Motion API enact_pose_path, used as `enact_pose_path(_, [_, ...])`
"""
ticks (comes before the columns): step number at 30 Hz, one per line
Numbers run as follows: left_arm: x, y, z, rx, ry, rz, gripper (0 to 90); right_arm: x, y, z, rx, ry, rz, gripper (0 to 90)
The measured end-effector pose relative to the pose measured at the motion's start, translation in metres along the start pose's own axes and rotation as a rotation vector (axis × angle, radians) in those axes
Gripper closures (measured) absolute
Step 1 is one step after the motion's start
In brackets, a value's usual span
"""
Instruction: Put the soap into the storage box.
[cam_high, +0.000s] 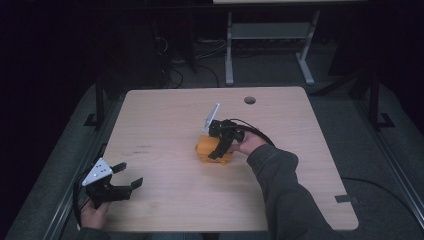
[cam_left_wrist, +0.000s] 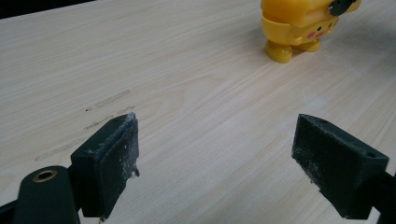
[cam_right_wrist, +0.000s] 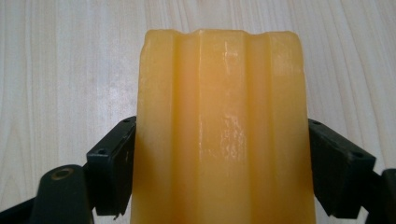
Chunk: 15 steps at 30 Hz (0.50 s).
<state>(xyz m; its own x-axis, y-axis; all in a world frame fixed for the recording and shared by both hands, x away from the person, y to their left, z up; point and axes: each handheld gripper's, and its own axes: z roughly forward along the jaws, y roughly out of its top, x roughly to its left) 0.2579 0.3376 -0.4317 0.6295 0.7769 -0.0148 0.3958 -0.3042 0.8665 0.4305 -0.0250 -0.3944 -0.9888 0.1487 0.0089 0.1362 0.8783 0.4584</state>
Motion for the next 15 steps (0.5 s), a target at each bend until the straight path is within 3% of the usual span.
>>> enact_pose_path(15, [-0.0001, 0.0002, 0.0001, 0.0, 0.0, -0.002, 14.3, 0.0006, 0.0005, -0.0015, -0.001, 0.005, 0.025, 18.3])
